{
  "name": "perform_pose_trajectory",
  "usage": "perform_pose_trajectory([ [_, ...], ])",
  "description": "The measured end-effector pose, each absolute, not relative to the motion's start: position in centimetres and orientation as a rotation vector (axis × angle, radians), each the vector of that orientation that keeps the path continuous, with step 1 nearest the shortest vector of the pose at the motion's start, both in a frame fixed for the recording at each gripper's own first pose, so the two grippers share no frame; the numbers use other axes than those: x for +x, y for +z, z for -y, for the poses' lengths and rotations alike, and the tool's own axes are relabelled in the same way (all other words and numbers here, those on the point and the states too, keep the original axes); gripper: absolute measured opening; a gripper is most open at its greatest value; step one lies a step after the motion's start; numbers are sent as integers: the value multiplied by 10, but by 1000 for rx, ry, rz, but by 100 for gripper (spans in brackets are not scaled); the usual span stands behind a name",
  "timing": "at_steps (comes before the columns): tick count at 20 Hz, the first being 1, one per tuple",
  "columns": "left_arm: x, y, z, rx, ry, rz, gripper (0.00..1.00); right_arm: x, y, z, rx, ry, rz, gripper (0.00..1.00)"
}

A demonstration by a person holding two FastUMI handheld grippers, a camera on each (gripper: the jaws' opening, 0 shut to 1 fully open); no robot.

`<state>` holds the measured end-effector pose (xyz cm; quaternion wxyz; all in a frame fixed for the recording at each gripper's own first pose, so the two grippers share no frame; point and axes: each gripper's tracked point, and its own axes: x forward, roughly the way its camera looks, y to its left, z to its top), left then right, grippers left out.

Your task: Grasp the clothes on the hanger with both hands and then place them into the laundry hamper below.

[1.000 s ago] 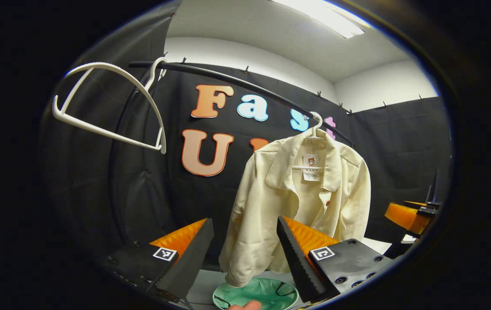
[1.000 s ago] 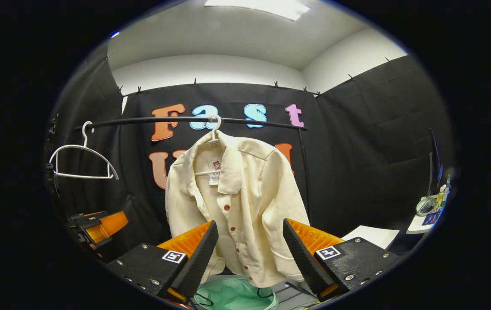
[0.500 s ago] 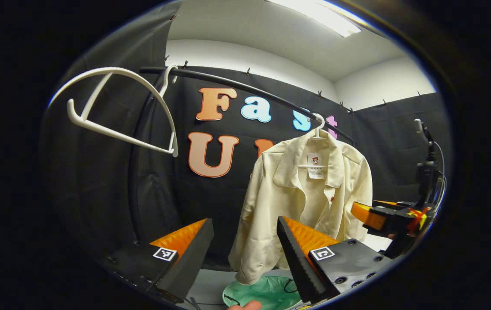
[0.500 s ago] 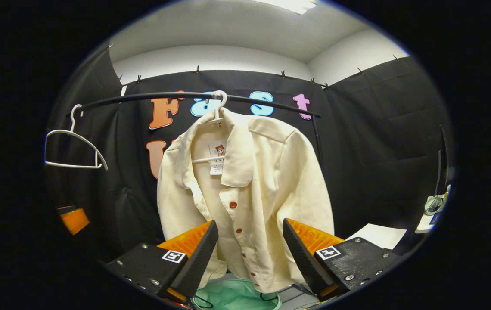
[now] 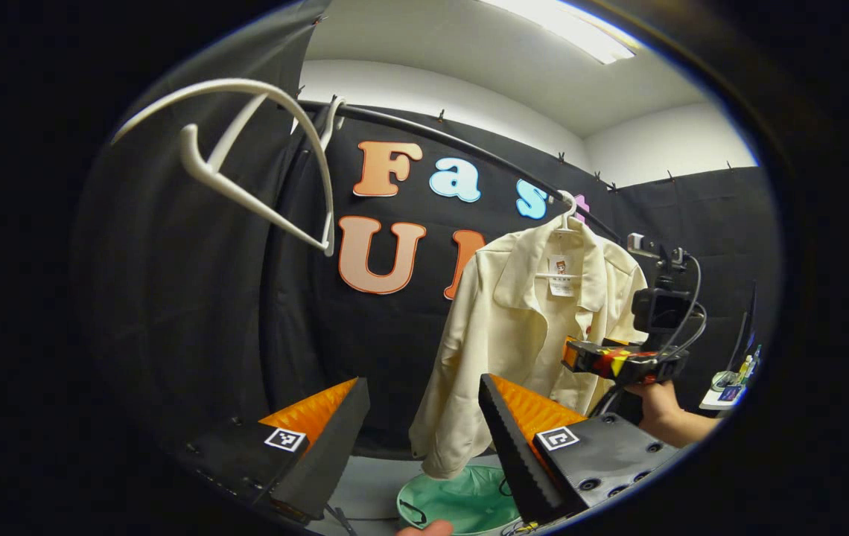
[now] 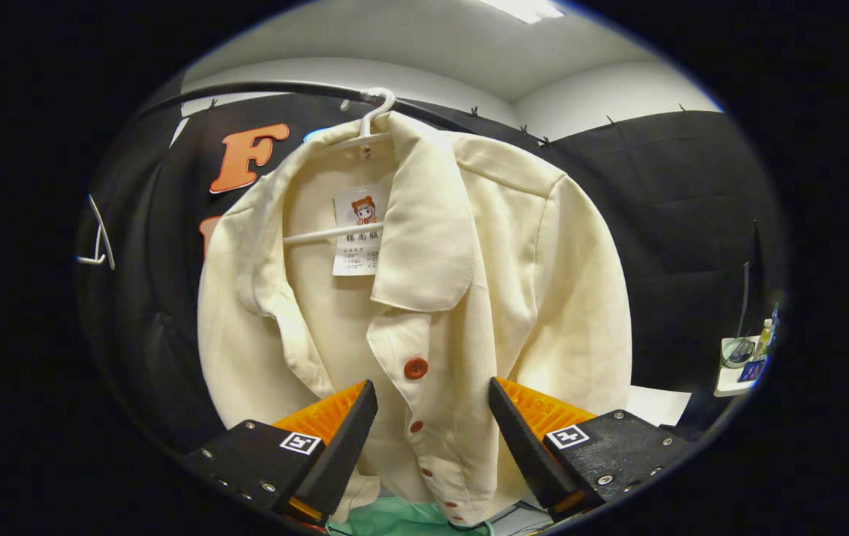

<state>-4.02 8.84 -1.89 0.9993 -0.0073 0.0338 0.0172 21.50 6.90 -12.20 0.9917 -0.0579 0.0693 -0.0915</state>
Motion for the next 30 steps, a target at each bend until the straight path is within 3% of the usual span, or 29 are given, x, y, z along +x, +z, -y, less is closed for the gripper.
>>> perform_pose_trajectory([
  [5, -34, -22, -95, 10, 79, -61, 97, 227, -130, -6, -129, -332, -145, 94],
  [7, -27, -23, -76, -2, 82, -36, 96, 226, -122, 5, -97, -292, -138, 93],
  [9, -12, -27, -48, -36, 67, -31, 97, 227, -108, 16, -119, -240, -110, 80],
  [10, -3, -30, -32, -53, 54, -33, 97, 229, -95, 30, -165, -228, -86, 64],
  [13, 28, -41, 21, -81, -17, -43, 97, 228, -62, 56, -265, -170, -36, 36],
  [14, 40, -43, 36, -84, -36, -42, 97, 226, -56, 58, -256, -136, -39, 19],
  [16, 69, -51, 68, -90, -71, -43, 97, 220, -52, 53, -212, -63, -49, 7],
  [21, 144, -74, 130, -62, -121, -59, 100, 192, -35, 53, -148, 55, -41, 1],
  [22, 158, -77, 136, -54, -113, -52, 97, 188, -32, 51, -143, 77, -41, 0],
  [30, 230, -107, 125, 8, 74, -14, 97, 171, -20, 47, -109, 182, -32, 1],
])
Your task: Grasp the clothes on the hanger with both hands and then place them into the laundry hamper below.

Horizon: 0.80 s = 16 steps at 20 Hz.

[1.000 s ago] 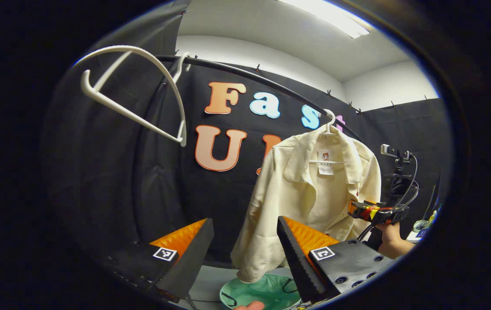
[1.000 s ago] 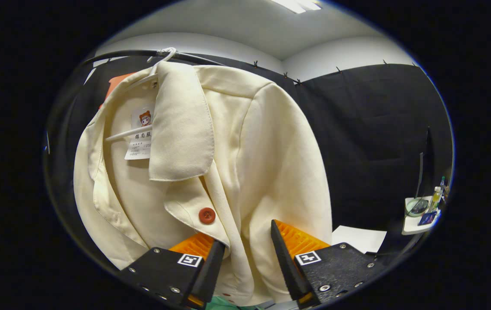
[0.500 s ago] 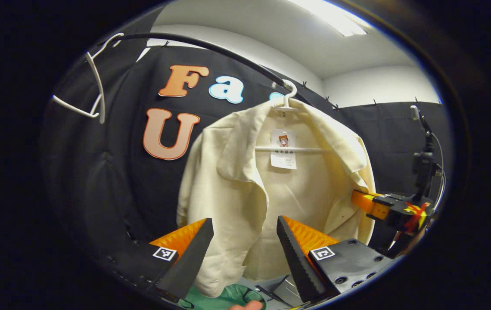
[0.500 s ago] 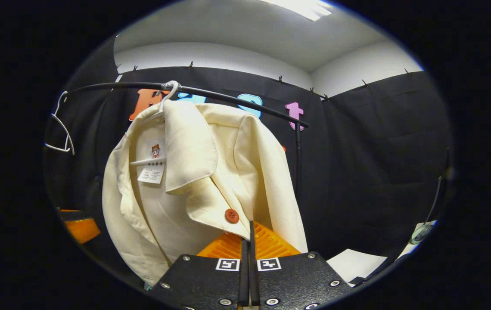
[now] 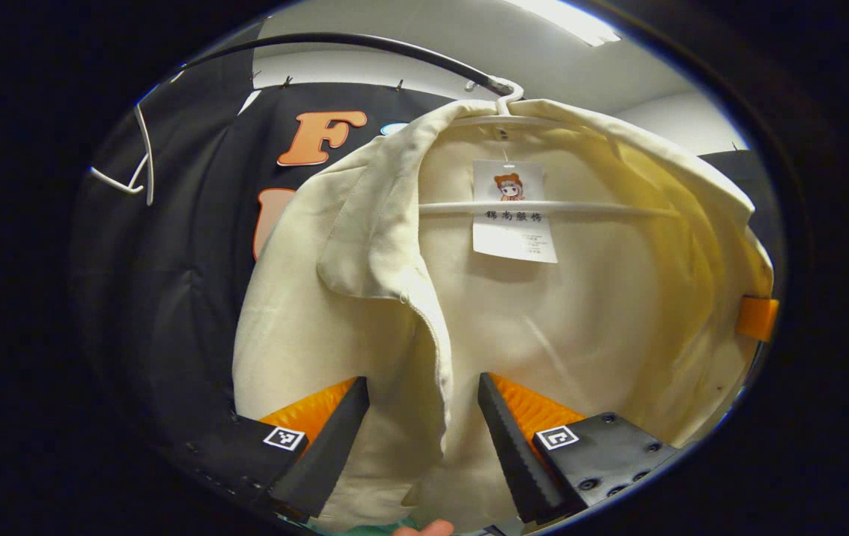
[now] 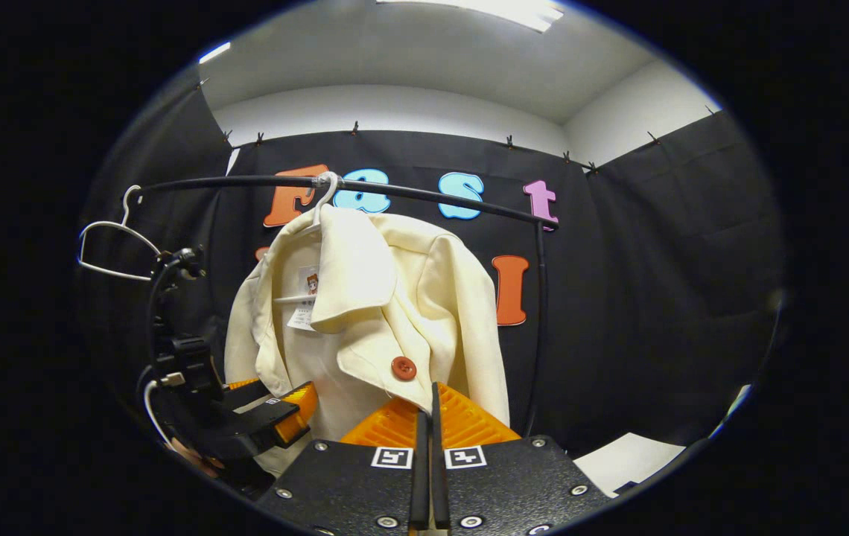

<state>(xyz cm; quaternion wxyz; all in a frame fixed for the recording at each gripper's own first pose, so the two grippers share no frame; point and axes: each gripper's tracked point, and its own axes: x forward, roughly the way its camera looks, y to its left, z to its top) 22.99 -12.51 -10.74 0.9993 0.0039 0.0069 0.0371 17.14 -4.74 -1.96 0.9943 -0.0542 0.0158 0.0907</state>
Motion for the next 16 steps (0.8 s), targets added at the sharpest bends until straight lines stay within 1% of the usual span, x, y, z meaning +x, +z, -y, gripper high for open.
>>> perform_pose_trajectory([
  [1, 232, -106, 113, 46, 116, 3, 100, 171, -19, 48, -106, 189, -28, 1],
  [2, 235, -102, 100, 87, 154, 23, 100, 169, -18, 49, -105, 193, -24, 1],
  [3, 237, -98, 89, 129, 183, 45, 96, 168, -18, 49, -103, 198, -21, 1],
  [4, 240, -91, 79, 167, 201, 68, 97, 167, -17, 49, -101, 206, -18, 1],
  [5, 241, -87, 70, 198, 217, 82, 94, 167, -16, 49, -100, 212, -17, 2],
  [6, 242, -83, 60, 225, 233, 91, 84, 165, -14, 48, -102, 219, -15, 2],
  [7, 243, -80, 49, 251, 258, 90, 79, 164, -12, 47, -106, 224, -9, 2],
  [8, 244, -77, 38, 284, 274, 84, 51, 162, -11, 47, -112, 221, -4, 2],
  [9, 244, -74, 31, 315, 281, 78, 44, 161, -9, 47, -121, 212, -2, 2],
  [10, 241, -68, 25, 342, 283, 80, 17, 160, -8, 48, -127, 198, -1, 2],
  [11, 238, -64, 22, 356, 271, 78, 9, 161, -7, 49, -130, 180, 3, 2],
  [13, 229, -53, 14, 378, 264, 73, 11, 152, -6, 48, -135, 135, 18, 2],
  [16, 204, -29, -6, 478, 326, 94, 10, 149, 1, 50, -158, 66, 46, 2],
])
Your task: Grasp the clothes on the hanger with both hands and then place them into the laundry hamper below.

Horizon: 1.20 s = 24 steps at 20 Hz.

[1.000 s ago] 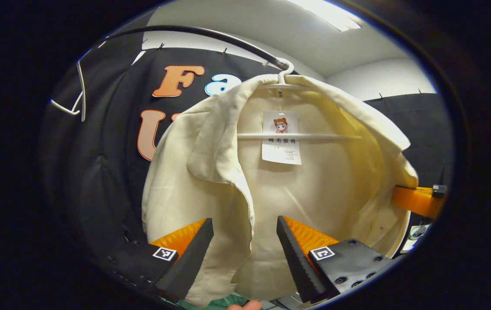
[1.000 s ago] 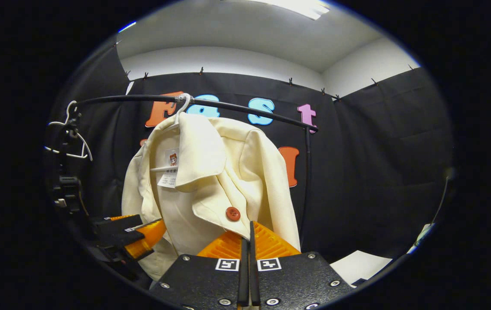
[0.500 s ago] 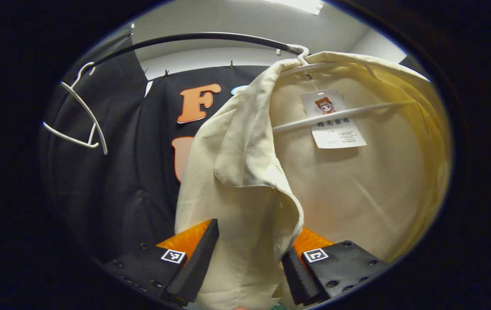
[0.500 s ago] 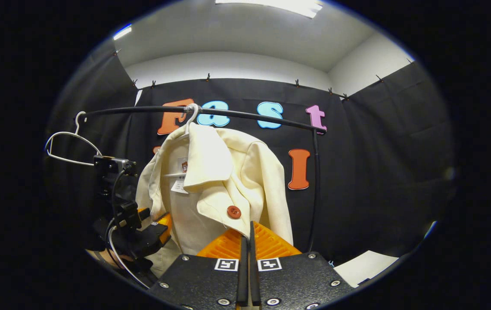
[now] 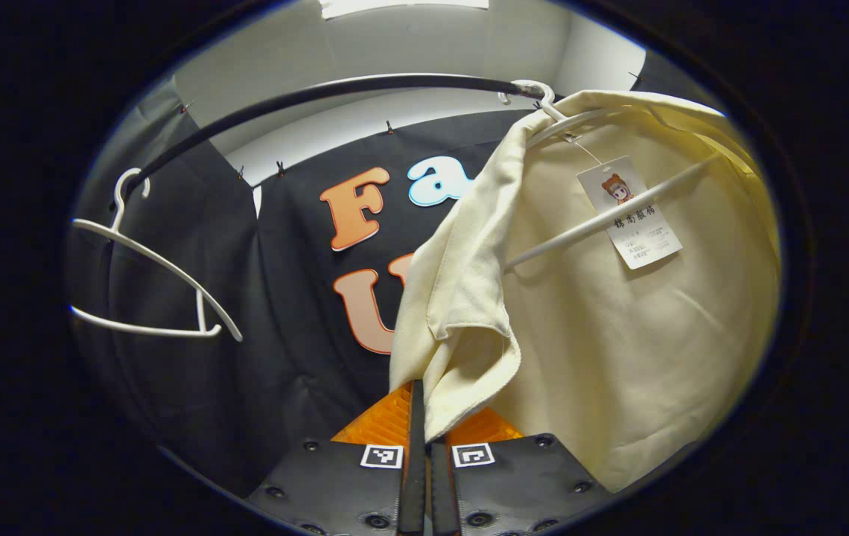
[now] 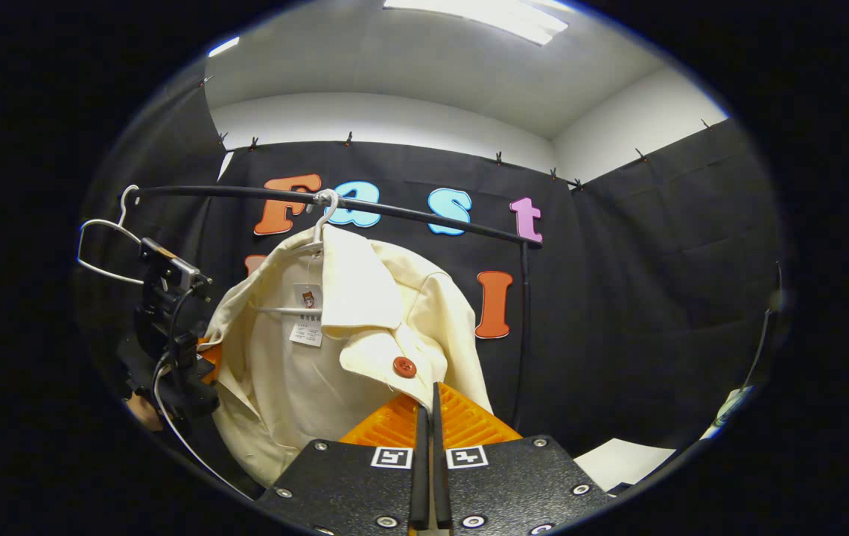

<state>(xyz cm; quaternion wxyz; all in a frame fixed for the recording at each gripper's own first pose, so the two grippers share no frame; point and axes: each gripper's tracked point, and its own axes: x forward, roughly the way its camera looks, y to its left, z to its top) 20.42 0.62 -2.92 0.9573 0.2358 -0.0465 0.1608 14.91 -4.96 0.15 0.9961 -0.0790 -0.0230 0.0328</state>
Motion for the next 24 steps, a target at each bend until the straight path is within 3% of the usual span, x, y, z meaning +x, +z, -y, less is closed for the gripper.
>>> perform_pose_trajectory([
  [5, 201, 10, -39, 618, 382, 168, 10, 144, 35, 64, -189, -77, 133, 1],
  [11, 228, 37, -60, 636, 353, 229, 10, 153, 103, 86, -260, -203, 251, 1],
  [17, 263, 61, -68, 644, 349, 247, 7, 177, 157, 109, -244, -250, 353, 1],
  [24, 283, 83, -64, 632, 346, 282, 10, 241, 231, 120, -316, -248, 447, 1],
])
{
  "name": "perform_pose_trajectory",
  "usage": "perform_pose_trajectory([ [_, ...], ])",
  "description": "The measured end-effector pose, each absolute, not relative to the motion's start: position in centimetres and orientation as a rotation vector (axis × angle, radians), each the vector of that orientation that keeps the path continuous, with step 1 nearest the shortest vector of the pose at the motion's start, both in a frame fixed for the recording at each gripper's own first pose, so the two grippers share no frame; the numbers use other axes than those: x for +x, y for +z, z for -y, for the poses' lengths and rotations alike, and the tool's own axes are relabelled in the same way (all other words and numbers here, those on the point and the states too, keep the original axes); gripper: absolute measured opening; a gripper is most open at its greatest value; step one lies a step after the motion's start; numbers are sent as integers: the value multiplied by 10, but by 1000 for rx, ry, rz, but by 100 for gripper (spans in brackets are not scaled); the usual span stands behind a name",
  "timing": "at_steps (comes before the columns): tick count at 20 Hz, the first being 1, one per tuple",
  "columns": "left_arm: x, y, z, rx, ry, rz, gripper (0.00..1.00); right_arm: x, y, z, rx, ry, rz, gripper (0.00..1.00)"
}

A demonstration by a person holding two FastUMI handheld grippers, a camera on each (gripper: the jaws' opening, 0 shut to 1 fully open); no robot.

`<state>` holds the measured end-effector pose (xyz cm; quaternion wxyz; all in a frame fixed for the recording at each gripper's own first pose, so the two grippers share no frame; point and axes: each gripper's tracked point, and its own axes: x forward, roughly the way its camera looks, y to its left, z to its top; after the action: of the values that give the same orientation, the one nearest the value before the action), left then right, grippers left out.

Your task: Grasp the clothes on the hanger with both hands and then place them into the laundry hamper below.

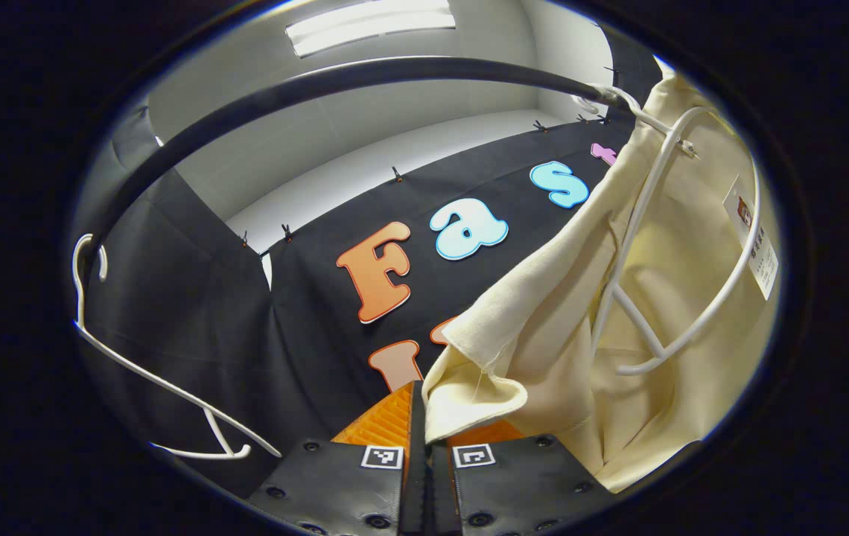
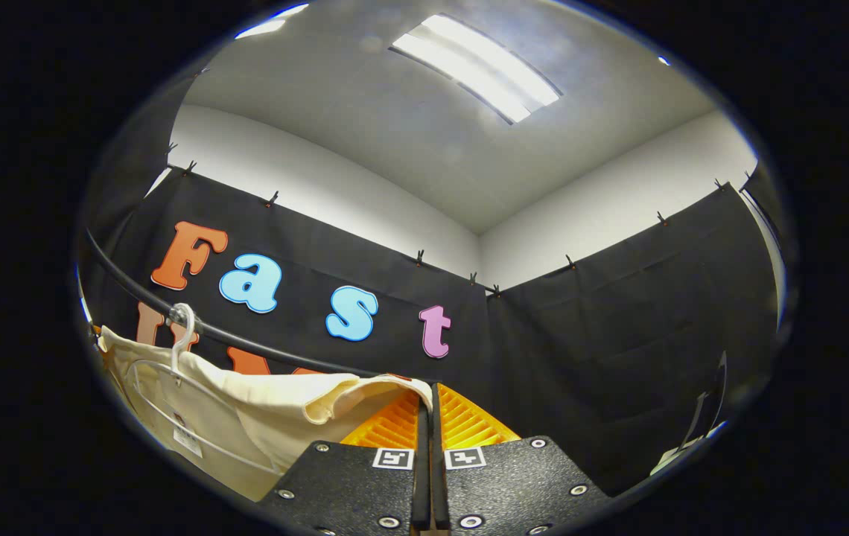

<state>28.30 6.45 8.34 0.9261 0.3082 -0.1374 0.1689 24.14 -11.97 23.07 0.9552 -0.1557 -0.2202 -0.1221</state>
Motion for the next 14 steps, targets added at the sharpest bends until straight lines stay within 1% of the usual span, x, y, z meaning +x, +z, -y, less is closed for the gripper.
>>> perform_pose_trajectory([
  [2, 288, 85, -64, 643, 348, 292, 10, 260, 244, 121, -356, -254, 465, 1],
  [4, 295, 84, -60, 635, 341, 285, 10, 284, 242, 124, -391, -255, 451, 1],
  [5, 296, 82, -62, 631, 339, 279, 10, 293, 235, 127, -397, -256, 432, 1],
  [6, 298, 82, -62, 633, 339, 274, 7, 303, 226, 130, -397, -254, 414, 1],
  [7, 301, 78, -62, 637, 339, 268, 10, 309, 215, 134, -386, -252, 398, 1],
  [10, 313, 69, -66, 639, 332, 240, 11, 319, 176, 143, -341, -238, 330, 1],
  [12, 322, 67, -71, 631, 335, 223, 9, 319, 152, 146, -319, -220, 285, 1],
  [14, 330, 65, -75, 610, 334, 209, 12, 310, 133, 145, -305, -200, 265, 1],
])
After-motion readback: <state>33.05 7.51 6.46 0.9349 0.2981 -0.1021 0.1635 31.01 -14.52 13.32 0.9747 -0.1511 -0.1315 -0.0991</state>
